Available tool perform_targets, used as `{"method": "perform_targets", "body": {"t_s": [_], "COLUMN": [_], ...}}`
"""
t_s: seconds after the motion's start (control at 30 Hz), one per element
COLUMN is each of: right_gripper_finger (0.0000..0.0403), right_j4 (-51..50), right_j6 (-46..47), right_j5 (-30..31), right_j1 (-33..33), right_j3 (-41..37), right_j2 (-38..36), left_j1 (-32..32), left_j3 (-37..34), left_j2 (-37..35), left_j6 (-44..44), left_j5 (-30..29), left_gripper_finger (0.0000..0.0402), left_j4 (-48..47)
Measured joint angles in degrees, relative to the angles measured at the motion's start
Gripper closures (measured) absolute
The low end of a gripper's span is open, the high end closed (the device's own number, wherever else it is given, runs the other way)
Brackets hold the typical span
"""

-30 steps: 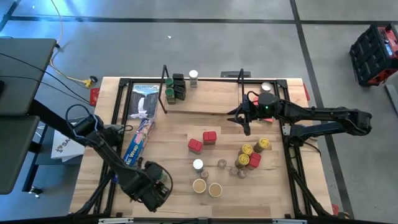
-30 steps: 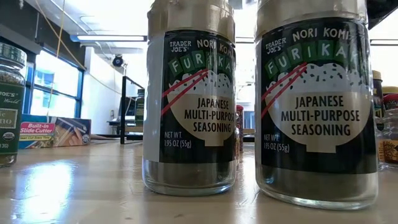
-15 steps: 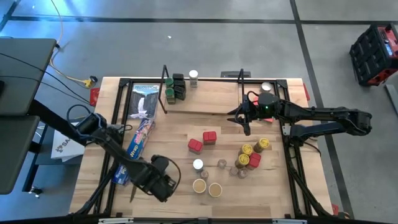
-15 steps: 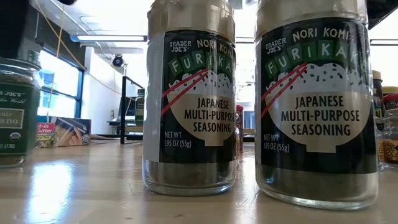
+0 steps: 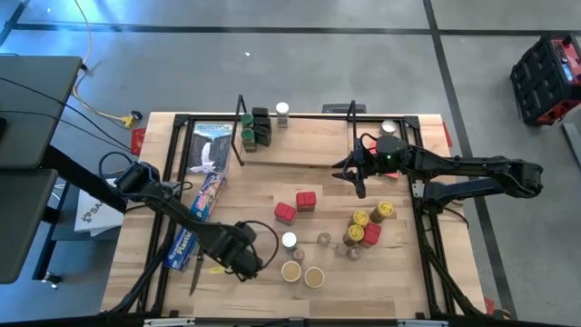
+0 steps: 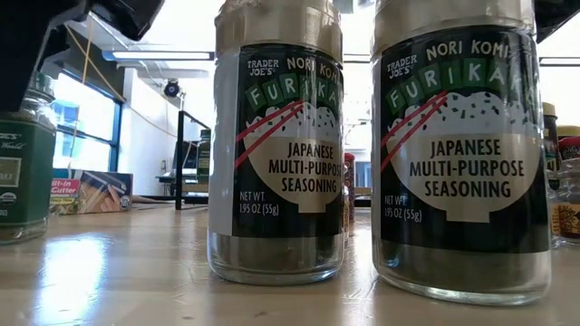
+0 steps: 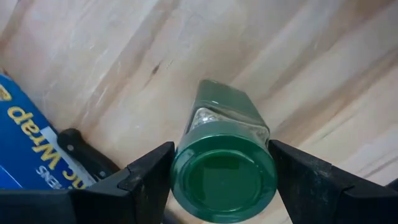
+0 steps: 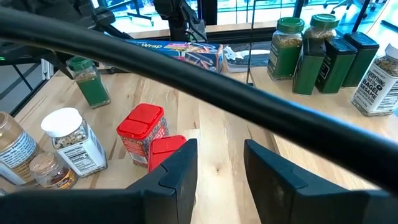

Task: Shelf spices
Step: Put the green seasoning bottle on the shelf and align it with the other green seasoning bottles

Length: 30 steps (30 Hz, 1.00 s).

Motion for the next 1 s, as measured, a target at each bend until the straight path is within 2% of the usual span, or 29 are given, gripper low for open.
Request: {"method": "perform_targets", "body": {"t_s": [0.2,0.43,0.53,0.63,0.73,0.87,1.0], "right_gripper_finger": [0.0277,0.0277,0.0277,0.0277,0.0277,0.0277,0.0277], "right_j4": [-0.1,-0.1,-0.1,-0.1,-0.1,-0.1,-0.2], "right_j6": [0.0,0.0,0.0,0.0,0.0,0.0,0.0], "right_j5": [0.0,0.0,0.0,0.0,0.0,0.0,0.0], "right_j1": [0.0,0.0,0.0,0.0,0.0,0.0,0.0], "right_j3": [0.0,0.0,0.0,0.0,0.0,0.0,0.0], "right_j2": [0.0,0.0,0.0,0.0,0.0,0.0,0.0], "left_j1": [0.6,0.6,0.7,1.3,2.5,3.8,6.1], "left_j3": [0.0,0.0,0.0,0.0,0.5,3.2,9.3], "left_j2": [0.0,0.0,0.0,0.0,0.0,0.0,0.0], "left_j6": [7.9,10.3,9.5,9.3,9.8,12.3,17.5], "left_j5": [4.0,4.3,4.2,4.2,4.2,4.3,3.2], "left_gripper_finger": [0.0149,0.0151,0.0171,0.0208,0.0214,0.0214,0.0216], "left_j4": [-0.1,-0.4,-1.4,-1.3,-1.5,-2.3,-8.8]}}
